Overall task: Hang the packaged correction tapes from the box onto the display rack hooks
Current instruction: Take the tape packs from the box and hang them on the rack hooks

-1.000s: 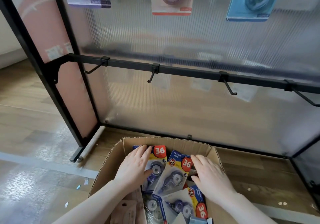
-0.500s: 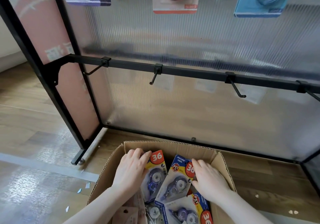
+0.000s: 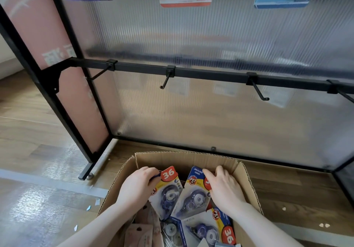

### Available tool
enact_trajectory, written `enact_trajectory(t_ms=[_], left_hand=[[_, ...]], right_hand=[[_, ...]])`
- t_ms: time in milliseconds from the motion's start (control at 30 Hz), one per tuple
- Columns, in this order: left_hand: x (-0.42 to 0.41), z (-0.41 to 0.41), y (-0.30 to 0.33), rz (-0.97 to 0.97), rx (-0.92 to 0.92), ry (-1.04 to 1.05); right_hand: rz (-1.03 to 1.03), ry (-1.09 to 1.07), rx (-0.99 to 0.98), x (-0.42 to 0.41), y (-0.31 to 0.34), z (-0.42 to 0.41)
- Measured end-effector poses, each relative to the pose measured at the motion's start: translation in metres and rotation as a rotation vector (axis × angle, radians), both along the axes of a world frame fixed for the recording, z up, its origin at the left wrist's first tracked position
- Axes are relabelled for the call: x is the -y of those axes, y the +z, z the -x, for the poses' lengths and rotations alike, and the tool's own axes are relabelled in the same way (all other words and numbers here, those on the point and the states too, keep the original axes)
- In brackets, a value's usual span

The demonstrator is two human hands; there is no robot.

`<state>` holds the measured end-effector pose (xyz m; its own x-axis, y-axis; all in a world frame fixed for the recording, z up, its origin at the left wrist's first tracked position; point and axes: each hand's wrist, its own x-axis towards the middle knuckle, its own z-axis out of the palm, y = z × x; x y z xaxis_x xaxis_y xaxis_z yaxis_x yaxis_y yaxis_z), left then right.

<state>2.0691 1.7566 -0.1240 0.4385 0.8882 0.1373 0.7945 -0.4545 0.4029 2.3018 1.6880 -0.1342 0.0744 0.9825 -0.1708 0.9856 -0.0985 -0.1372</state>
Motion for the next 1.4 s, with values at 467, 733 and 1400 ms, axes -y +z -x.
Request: enact_trajectory(t_ms=[467, 733, 1400], left_hand=[[0.005, 0.012, 0.010, 0.032, -0.018, -0.043], [0.009, 0.016, 0.016, 0.028, -0.020, -0.045], [0.004, 0.007, 0.049, -0.045, 0.153, -0.006]], right_hand=[[-0.037, -0.064, -0.054, -0.005, -0.006, 0.004], [-0.056, -0.070, -0.232, -0.006, 0.005, 0.005], [-0.324, -0.158, -0.596, 0.008, 0.060, -0.012]])
